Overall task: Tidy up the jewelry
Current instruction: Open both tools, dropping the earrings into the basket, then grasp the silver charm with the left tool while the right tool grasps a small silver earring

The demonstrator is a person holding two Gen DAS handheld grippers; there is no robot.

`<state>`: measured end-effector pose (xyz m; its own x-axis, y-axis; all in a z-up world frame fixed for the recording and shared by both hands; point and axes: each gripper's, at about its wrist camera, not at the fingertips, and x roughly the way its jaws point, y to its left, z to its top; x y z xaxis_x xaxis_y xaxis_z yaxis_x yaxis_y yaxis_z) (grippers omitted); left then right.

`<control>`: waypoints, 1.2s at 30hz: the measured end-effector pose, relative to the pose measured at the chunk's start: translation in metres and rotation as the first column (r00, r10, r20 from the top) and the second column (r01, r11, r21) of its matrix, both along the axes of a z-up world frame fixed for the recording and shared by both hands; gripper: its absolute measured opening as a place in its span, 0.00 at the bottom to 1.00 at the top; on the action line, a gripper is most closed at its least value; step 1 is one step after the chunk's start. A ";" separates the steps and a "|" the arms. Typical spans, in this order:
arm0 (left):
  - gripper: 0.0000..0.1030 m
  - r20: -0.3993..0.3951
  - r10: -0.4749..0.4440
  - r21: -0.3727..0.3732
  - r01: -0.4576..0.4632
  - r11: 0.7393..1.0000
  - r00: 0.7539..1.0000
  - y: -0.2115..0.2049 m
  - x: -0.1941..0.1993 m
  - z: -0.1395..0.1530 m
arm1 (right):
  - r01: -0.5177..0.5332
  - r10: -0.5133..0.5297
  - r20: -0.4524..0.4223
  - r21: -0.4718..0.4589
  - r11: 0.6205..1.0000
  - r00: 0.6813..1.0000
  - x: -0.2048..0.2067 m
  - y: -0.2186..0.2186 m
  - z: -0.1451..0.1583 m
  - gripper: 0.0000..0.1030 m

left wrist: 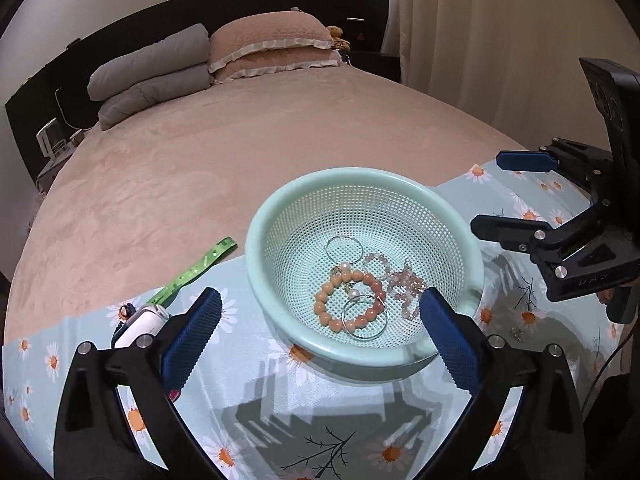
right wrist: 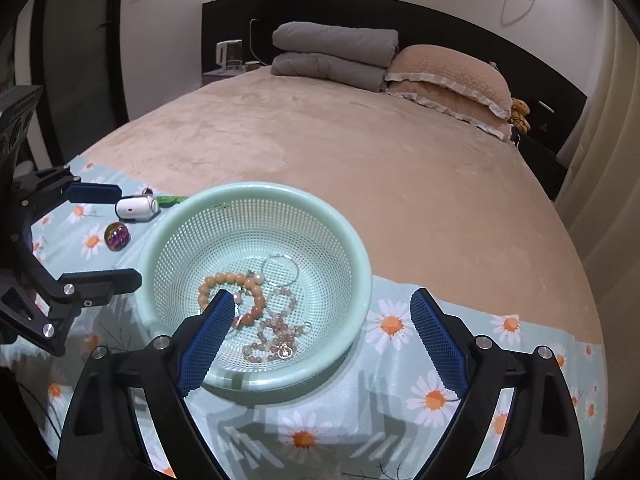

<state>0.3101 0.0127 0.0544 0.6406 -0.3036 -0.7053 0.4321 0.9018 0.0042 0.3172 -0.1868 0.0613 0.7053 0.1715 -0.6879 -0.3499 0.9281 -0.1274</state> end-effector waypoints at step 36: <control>0.94 -0.114 0.078 0.107 -0.066 0.992 0.990 0.025 -0.097 -0.070 | 0.022 -0.028 -0.070 -0.079 0.997 0.997 -0.077 -0.036 -0.044 0.84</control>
